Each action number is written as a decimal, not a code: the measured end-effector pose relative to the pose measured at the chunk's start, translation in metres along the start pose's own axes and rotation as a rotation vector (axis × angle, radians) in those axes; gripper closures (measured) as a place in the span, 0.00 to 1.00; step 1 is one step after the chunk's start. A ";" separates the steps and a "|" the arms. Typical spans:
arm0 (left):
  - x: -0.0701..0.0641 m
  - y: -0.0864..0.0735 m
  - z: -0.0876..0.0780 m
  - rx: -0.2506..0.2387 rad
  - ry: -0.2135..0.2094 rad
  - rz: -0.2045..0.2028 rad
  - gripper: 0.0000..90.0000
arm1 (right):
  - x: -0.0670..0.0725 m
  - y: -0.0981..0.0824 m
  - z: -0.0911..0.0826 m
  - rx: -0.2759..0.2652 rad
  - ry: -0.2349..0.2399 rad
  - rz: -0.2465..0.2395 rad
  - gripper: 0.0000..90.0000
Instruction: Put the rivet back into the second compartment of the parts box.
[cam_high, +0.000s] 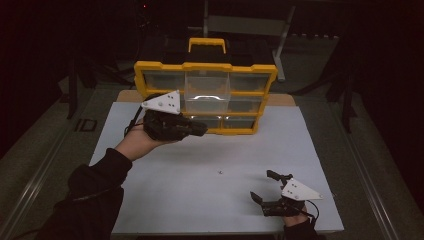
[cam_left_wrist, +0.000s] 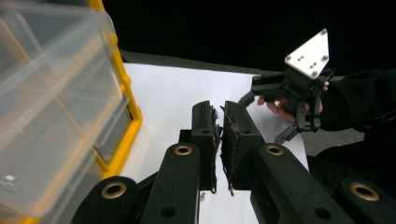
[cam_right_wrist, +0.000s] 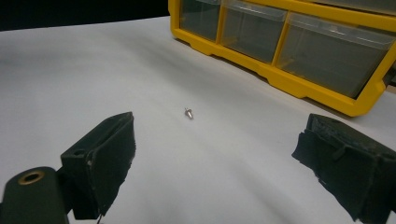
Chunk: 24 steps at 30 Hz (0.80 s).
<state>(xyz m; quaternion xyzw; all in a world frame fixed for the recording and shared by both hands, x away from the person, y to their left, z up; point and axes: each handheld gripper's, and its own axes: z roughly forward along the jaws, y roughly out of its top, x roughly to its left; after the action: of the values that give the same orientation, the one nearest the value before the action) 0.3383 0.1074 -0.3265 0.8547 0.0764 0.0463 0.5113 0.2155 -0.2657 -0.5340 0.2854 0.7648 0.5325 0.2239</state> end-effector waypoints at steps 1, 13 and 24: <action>0.001 0.002 -0.001 0.000 0.003 0.002 0.92 | 0.000 0.000 0.000 0.001 0.000 0.000 0.11; 0.019 0.039 -0.014 -0.061 0.030 0.023 0.92 | 0.000 0.000 0.000 0.000 -0.001 0.000 0.11; 0.043 0.057 -0.018 -0.146 0.063 -0.006 0.92 | -0.001 -0.001 -0.001 -0.027 -0.008 -0.010 0.11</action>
<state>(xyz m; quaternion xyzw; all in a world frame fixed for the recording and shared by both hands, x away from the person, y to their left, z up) 0.3824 0.1039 -0.2677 0.8130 0.0916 0.0768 0.5699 0.2152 -0.2671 -0.5343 0.2807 0.7582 0.5403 0.2333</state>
